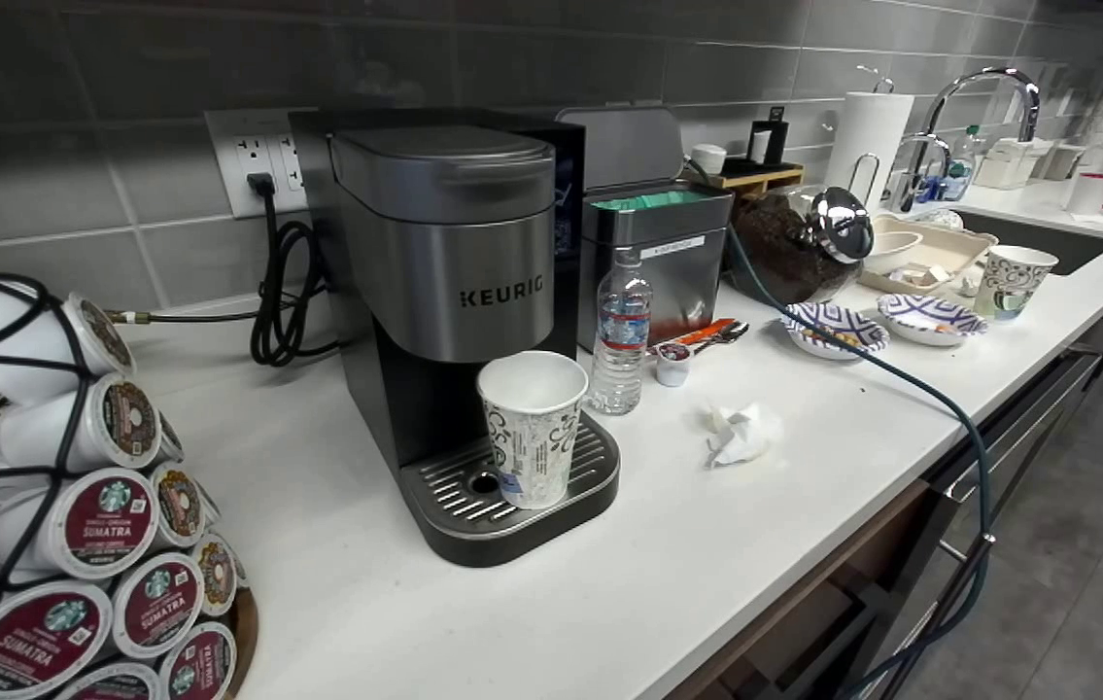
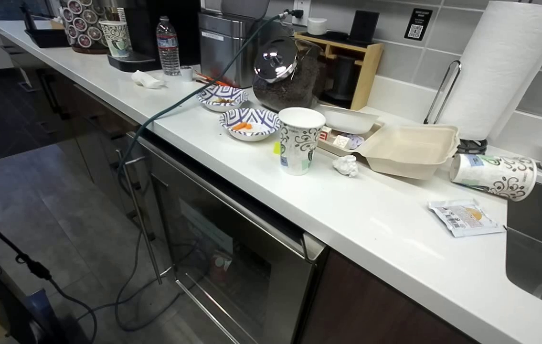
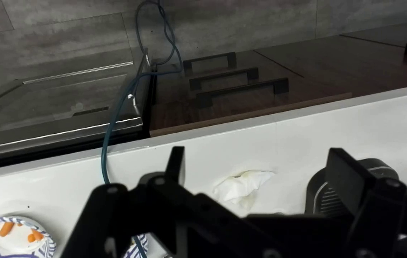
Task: Move the left plate to the left
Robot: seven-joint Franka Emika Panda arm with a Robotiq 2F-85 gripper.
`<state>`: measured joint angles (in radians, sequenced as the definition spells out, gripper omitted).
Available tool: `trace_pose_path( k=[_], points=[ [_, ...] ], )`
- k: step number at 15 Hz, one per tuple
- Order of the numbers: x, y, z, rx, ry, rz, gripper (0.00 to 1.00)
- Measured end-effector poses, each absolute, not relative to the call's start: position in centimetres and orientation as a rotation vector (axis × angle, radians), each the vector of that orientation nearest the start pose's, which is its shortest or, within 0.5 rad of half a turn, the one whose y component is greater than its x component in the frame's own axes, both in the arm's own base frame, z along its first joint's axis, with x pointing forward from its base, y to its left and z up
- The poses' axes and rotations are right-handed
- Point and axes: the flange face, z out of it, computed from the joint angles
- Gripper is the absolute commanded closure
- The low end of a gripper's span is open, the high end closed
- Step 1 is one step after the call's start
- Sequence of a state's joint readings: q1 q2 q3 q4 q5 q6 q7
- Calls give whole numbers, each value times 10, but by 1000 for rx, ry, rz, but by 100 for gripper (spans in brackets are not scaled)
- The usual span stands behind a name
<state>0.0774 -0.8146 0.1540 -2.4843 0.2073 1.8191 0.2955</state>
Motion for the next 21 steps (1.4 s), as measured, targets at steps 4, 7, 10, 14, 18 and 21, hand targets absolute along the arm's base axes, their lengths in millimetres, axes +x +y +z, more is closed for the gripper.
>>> trace_pose_path(
  k=[4,7,10,14,18,21],
  points=[
    [348,55,502,-2944,384,-38,0],
    [379,3,462,-2887,582,66,0],
    [387,-6,452,-2884,590,101,0],
    [394,-4,458,-2867,656,-20,0],
    [431,-33,425,-2769,914,-256,0],
    [461,-55,387,-2683,1112,-419,0]
  ],
)
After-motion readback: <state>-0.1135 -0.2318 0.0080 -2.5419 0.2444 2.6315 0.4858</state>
